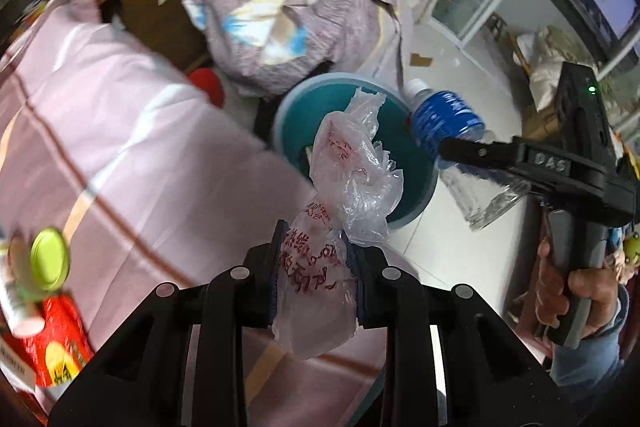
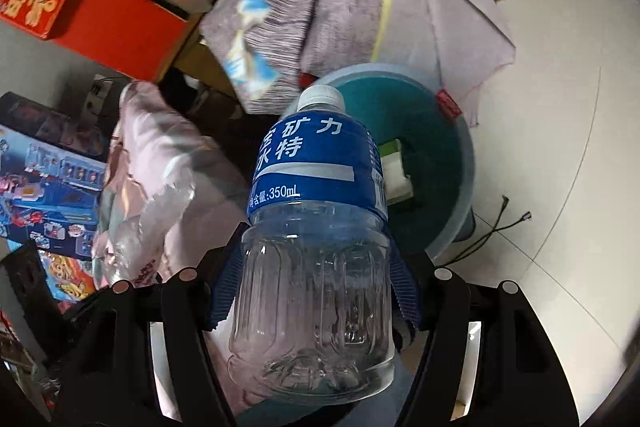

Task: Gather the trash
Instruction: 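Carry the plastic bag and water bottle in both grippers over the teal bin, then open both grippers to drop the bag and bottle into the bin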

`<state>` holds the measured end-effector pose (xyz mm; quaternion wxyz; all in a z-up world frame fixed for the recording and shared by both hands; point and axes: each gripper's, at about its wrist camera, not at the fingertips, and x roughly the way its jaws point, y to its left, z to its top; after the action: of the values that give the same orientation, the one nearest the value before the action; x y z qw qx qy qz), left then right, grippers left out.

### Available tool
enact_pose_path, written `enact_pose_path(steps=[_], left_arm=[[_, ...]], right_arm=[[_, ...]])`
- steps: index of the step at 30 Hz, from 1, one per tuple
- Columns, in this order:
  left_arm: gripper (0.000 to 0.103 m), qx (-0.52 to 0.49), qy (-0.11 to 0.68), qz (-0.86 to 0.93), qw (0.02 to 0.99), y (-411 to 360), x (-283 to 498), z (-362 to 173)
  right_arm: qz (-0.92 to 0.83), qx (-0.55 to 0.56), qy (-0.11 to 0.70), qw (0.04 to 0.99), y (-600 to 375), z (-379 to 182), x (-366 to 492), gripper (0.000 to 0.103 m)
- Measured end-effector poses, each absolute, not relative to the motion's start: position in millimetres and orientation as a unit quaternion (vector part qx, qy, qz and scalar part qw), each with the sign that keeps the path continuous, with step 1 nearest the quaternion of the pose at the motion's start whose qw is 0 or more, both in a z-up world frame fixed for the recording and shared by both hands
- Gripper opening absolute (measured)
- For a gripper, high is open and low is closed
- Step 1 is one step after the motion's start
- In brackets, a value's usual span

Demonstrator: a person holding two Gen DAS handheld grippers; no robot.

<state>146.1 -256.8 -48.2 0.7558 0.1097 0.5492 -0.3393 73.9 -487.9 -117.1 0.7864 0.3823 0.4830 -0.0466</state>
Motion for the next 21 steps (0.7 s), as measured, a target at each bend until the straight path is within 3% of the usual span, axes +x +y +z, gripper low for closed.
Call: enact_pose_path(steps=[12, 14, 21], left_arm=[[0.028, 0.113, 0.574, -0.347, 0.733, -297, 164, -75], [0.028, 0.110, 0.576, -0.344, 0.733, -297, 168, -77], [0.028, 0.111, 0.580, -0.344, 0.730, -301, 172, -81]], right_arm=[[0.010, 0.393, 0.563, 0.727, -470, -164, 108, 0.064], [0.011, 0.402, 0.565, 0.721, -471, -165, 112, 0.077], [-0.027, 0.415, 0.544, 0.729, -492, -157, 106, 0.077]])
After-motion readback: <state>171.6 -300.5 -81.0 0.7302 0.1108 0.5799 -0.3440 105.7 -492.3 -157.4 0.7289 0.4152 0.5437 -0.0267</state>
